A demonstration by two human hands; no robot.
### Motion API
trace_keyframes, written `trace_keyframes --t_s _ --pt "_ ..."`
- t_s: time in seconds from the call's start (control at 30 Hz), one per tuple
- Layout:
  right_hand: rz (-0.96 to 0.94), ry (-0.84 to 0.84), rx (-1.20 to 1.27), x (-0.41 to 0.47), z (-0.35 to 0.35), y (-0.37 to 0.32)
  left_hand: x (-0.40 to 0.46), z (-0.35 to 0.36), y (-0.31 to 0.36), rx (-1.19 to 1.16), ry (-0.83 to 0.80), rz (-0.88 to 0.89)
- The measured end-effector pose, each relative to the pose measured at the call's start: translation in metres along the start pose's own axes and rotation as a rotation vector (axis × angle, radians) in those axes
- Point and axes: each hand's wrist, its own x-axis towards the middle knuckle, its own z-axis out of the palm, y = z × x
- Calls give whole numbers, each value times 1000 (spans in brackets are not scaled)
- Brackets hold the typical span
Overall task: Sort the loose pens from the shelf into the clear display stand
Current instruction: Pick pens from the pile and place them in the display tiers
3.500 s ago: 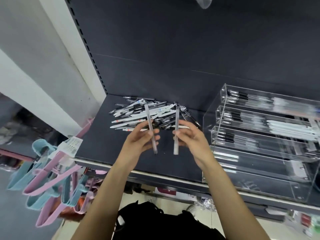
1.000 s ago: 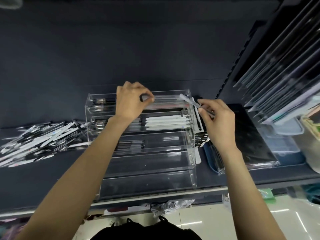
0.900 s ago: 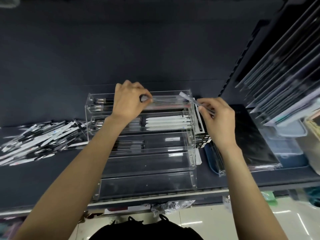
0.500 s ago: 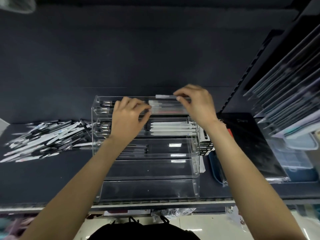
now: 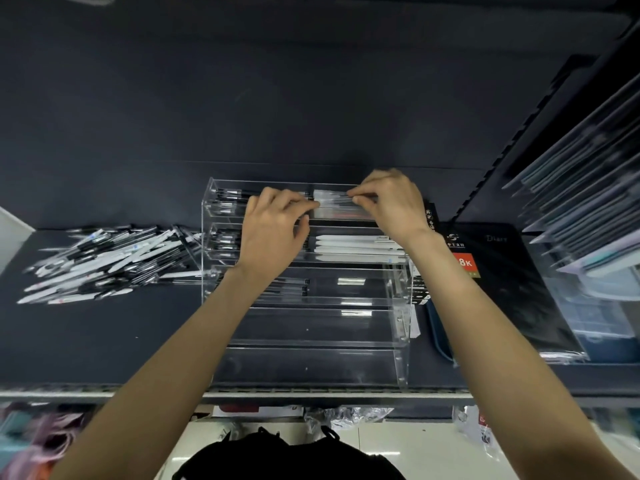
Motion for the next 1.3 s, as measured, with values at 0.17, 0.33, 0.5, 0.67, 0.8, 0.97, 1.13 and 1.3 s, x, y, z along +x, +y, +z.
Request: trace_keyframes --t_s 0.17,0.33,0.5,0.67,0.8,0.97,1.13,1.3 --pt "-2 179 -25 -20 -6 -3 -7 -17 1 -34 -23 28" --pt "-91 429 250 -81 7 -77 -54 -76 -10 -192 327 -3" --pt "-284 -135 430 -128 66 -189 -158 -118 -69 -135 338 -136" --pt "-259 -468 261 -113 132 -243 -228 -120 -173 34 -207 -635" --pt "-170 -509 64 -79 173 -260 -246 -108 -242 86 -374 -653" --pt "-46 -456 -144 -36 223 -264 -238 -87 -291 46 -388 -548" --pt "51 -451 -313 -17 259 -256 -233 -80 -308 5 -396 -484" --pt "29 -441 -407 -21 271 -254 -235 -77 -316 14 -421 -385"
